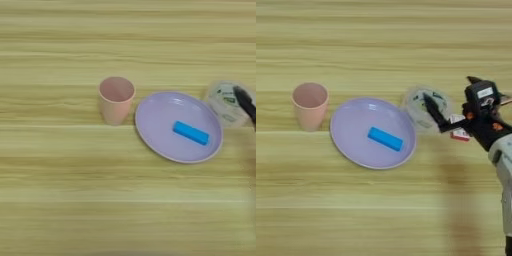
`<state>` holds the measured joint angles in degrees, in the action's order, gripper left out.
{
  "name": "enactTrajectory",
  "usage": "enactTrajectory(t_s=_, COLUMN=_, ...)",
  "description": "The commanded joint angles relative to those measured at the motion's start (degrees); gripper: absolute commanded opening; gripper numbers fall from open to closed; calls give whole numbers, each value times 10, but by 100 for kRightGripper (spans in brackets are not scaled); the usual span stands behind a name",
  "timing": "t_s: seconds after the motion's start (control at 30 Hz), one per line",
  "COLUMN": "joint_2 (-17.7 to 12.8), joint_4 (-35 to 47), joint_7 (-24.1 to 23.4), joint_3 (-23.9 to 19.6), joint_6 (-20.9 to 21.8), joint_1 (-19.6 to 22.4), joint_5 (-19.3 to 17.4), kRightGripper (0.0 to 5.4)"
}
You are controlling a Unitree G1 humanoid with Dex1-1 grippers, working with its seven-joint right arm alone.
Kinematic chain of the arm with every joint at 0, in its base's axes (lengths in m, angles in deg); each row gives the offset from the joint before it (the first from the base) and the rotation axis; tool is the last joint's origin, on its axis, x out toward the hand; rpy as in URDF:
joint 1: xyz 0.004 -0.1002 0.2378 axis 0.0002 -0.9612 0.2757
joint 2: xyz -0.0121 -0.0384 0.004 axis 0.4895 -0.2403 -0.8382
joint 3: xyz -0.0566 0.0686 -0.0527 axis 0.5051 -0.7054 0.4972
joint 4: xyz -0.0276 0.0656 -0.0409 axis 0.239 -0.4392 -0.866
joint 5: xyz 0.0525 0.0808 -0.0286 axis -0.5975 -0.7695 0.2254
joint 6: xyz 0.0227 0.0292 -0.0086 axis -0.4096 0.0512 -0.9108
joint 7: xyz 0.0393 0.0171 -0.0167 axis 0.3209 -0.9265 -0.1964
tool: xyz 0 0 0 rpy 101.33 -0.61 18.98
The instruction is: Move the objects on the table
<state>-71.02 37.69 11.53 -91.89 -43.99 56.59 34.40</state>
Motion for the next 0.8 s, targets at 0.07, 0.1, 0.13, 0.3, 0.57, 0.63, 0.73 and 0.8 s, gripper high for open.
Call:
enactTrajectory(t_s=0.07, joint_2=-31, joint_4=54, joint_7=52, joint_3=20, joint_6=6, joint_1=-26, joint_5=-15, kRightGripper=537)
enactTrajectory(t_s=0.1, joint_2=-33, joint_4=52, joint_7=60, joint_3=24, joint_6=1, joint_1=-31, joint_5=-16, kRightGripper=537)
enactTrajectory(t_s=0.13, joint_2=-35, joint_4=49, joint_7=69, joint_3=28, joint_6=-3, joint_1=-35, joint_5=-17, kRightGripper=537)
enactTrajectory(t_s=0.3, joint_2=-47, joint_4=10, joint_7=92, joint_3=66, joint_6=7, joint_1=-50, joint_5=27, kRightGripper=537)
enactTrajectory(t_s=0.57, joint_2=-70, joint_4=-32, joint_7=140, joint_3=100, joint_6=72, joint_1=-92, joint_5=73, kRightGripper=537)
enactTrajectory(t_s=0.63, joint_2=-72, joint_4=-29, joint_7=154, joint_3=102, joint_6=90, joint_1=-102, joint_5=71, kRightGripper=537)
enactTrajectory(t_s=0.73, joint_2=-71, joint_4=-35, joint_7=166, joint_3=97, joint_6=102, joint_1=-103, joint_5=64, kRightGripper=537)
enactTrajectory(t_s=0.8, joint_2=-71, joint_4=-39, joint_7=173, joint_3=93, joint_6=107, joint_1=-102, joint_5=59, kRightGripper=537)
